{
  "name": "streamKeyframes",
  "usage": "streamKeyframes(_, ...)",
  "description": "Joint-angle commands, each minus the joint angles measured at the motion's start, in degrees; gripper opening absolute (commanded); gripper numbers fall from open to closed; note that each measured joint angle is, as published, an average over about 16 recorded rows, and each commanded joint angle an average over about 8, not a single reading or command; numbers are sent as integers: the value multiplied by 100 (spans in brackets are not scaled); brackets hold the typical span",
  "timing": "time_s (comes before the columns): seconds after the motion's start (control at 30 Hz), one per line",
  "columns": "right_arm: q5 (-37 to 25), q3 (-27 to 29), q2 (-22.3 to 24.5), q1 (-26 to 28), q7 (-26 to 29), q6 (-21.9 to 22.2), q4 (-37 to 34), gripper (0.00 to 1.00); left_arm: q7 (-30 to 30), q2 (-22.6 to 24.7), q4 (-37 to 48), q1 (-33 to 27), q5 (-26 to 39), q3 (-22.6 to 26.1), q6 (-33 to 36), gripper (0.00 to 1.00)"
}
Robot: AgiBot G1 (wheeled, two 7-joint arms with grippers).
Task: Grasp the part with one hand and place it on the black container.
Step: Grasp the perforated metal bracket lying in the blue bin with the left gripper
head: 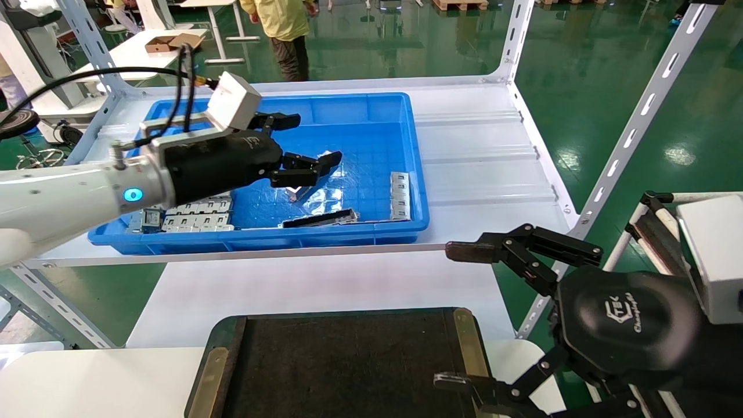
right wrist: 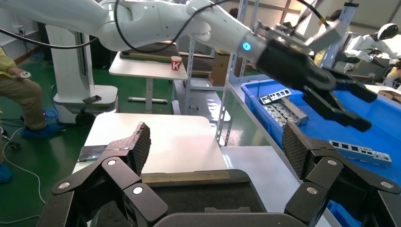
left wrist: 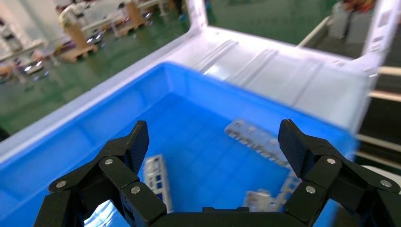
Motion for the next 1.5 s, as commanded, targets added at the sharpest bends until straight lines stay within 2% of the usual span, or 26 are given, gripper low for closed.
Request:
streamKeyframes(0.03, 0, 0, 0, 0, 0, 0, 0, 100, 51, 170, 289, -94, 116, 52, -158, 100)
streamKeyframes(0.43, 1, -1, 1, 0, -1, 1, 0, 99, 703, 1078, 2107, -542, 417, 156, -975, 98)
streamKeyframes(0.7, 1, -2, 1, 1, -1, 1, 0, 1, 1089, 1479, 2959, -750, 337, 67, -1425, 2)
streamKeyframes(1.0, 2, -3, 1, 1, -2, 1, 0, 0, 1344, 1617, 3395, -816, 163, -26, -1556, 0)
streamKeyframes(1.5, 3, -5, 2, 1, -2, 2, 0, 0, 1543, 1627, 3658, -803, 22, -39, -1532, 0)
